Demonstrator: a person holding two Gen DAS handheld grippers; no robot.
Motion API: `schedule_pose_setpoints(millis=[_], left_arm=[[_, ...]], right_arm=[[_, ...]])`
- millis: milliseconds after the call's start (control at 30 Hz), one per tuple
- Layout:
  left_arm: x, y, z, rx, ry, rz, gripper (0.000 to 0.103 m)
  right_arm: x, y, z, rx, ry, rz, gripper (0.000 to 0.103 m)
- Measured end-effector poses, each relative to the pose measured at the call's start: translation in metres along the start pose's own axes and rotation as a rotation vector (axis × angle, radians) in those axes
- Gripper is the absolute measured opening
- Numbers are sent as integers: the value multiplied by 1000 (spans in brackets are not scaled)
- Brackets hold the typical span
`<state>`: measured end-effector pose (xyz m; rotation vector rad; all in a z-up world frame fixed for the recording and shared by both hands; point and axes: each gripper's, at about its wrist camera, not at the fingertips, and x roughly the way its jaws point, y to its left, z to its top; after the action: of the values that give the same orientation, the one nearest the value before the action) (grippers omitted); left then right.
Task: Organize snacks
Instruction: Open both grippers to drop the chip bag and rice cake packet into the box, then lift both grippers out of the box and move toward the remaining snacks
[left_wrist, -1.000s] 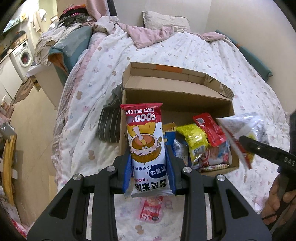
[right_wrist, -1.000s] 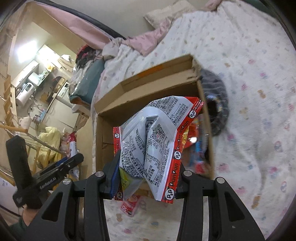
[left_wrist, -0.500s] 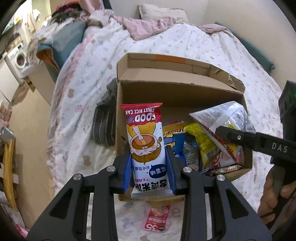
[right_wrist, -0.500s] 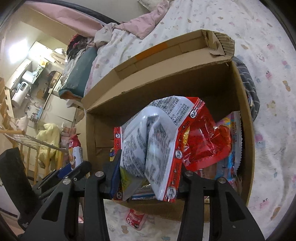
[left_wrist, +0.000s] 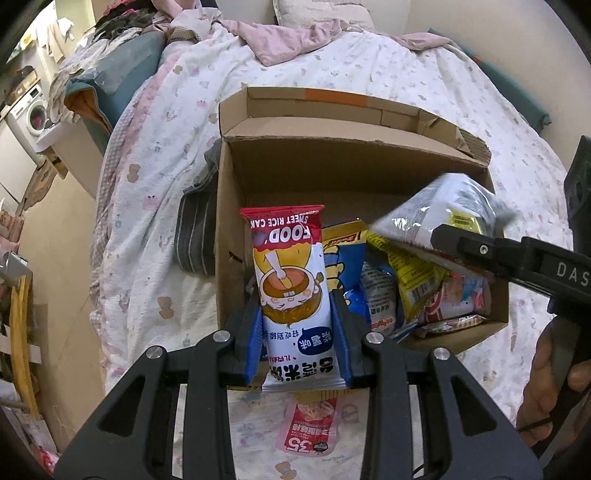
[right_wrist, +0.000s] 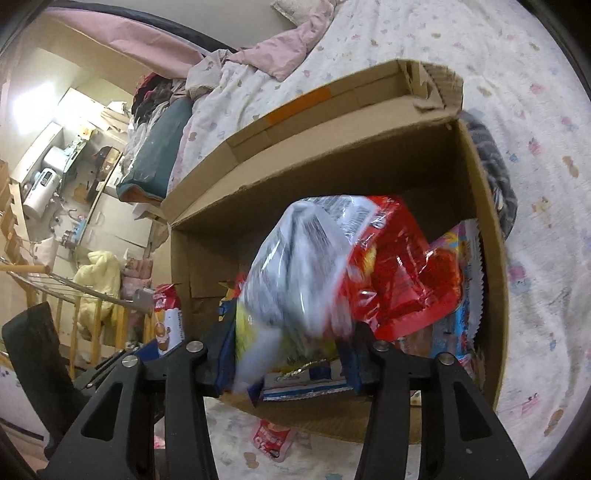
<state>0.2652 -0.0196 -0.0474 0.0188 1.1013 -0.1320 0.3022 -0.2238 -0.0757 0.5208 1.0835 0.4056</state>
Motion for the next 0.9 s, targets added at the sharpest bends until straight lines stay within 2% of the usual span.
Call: schedule_pose_setpoints(millis=[100,167,233,500,533,567,667,900], left_arm=[[-2,0,0,-2,-3,-6,29],[-3,1,-1,-2,-7,-7,29],[-4,1,-1,-4,-7,-3,30],[-2,1,-1,-15,4,-8,31],[-3,1,-1,-15,3,-13,38],[-4,0,-1,-16,0,-15,52],[-7,0,-1,-20,-19,-13,73],[-10,3,-3,-30,-33,7,73]], right_arm=[[-2,3,0,-9,-9,19,59],[-4,2,-1,17,-14,41,75],[-6,0,-1,20,-29,12,82],[-13,-4,0,18,-42,-21,83],[-14,-3,0,14,-47,-24,83],[-16,-4,0,12,-56,-26,85],[-20,-5,0,18,-67,-18,89],[-24,-6,1,16,-68,-11,89]])
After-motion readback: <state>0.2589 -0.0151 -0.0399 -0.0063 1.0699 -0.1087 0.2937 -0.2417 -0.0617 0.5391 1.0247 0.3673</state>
